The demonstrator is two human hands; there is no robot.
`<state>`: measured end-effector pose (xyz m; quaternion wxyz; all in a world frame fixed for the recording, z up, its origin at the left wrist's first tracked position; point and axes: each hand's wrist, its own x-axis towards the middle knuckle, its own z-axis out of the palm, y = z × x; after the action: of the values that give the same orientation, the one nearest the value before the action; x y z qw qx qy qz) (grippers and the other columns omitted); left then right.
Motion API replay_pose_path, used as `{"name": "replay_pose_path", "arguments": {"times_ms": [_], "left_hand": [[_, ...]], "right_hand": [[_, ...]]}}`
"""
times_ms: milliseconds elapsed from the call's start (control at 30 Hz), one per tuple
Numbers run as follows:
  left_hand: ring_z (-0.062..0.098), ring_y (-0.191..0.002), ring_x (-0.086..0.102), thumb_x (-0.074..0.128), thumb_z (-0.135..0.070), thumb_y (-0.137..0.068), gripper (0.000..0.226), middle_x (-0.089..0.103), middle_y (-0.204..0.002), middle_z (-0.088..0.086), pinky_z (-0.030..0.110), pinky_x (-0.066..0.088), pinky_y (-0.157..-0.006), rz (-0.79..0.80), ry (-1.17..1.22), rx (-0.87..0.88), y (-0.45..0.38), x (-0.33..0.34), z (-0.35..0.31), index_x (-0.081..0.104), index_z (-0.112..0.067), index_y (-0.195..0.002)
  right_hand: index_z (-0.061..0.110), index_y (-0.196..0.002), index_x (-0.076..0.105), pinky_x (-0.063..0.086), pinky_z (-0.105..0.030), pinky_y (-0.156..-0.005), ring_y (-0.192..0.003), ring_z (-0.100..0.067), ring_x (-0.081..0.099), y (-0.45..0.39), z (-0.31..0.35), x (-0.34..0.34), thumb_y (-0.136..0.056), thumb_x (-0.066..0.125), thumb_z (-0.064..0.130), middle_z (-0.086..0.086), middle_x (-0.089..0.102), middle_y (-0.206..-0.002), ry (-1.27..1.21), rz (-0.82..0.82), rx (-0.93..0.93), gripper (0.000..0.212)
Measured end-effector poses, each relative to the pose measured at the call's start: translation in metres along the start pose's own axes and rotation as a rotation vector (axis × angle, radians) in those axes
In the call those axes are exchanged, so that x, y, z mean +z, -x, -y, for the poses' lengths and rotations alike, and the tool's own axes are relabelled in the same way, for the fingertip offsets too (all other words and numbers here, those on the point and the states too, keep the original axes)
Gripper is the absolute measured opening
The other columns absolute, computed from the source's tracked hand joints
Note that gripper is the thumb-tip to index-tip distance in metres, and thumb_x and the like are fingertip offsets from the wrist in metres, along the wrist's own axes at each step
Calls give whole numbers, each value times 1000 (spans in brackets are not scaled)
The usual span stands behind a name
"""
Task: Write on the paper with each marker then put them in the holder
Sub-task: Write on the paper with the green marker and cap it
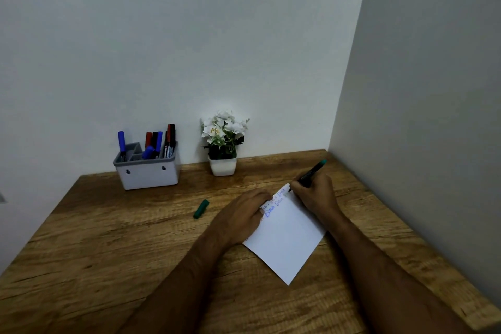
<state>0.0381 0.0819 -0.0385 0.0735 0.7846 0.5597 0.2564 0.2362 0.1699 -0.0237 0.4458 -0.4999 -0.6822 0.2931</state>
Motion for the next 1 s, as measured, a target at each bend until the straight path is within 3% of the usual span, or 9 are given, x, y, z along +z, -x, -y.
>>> {"name": "replay_pose_path", "arguments": {"times_ms": [167,400,633,767,867,1000], "left_hand": [[9,-136,39,42,-16,-102,42,43,-150,-7,16,26,-109,9,0,-3,0,1,2,45,-20,-144],[9,-137,38,41,-16,-102,42,42,-151,-6,16,25,-108,15,0,-5,-1,1,2,44,-19,-144],[7,-138,36,41,-16,-102,43,40,-152,-7,11,20,-107,1,2,-5,1,2,4,44,-20,-145],[8,-138,36,41,-16,-102,44,41,-152,-6,16,24,-110,7,12,-6,0,2,3,44,-19,-145],[6,-138,35,41,-18,-102,44,40,-152,-8,13,21,-108,3,25,-26,1,3,4,43,-22,-146],[6,-138,36,41,-22,-103,43,42,-151,-9,10,20,-106,0,38,-41,1,2,4,43,-22,-146]], "right_hand": [[10,-75,75,56,-31,-58,-66,-14,72,-2,-3,0,-86,73,10,-2,74,-71,14,-10,9,11],[11,-78,75,54,-22,-59,-68,-8,71,-1,-1,-1,-86,72,9,1,75,-74,0,-1,10,9],[6,-69,71,51,-28,-54,-61,-12,68,-1,0,0,-82,72,9,-5,72,-67,14,-48,26,13],[6,-65,68,47,-27,-51,-55,-11,64,-1,0,0,-82,73,11,-2,70,-63,21,-46,35,18],[3,-60,63,42,-23,-48,-48,-5,55,2,3,-3,-82,71,7,-1,63,-55,-74,-91,39,24],[3,-62,67,48,-21,-51,-50,-12,60,5,12,-13,-86,67,-4,-7,66,-56,-289,-138,11,25]]}}
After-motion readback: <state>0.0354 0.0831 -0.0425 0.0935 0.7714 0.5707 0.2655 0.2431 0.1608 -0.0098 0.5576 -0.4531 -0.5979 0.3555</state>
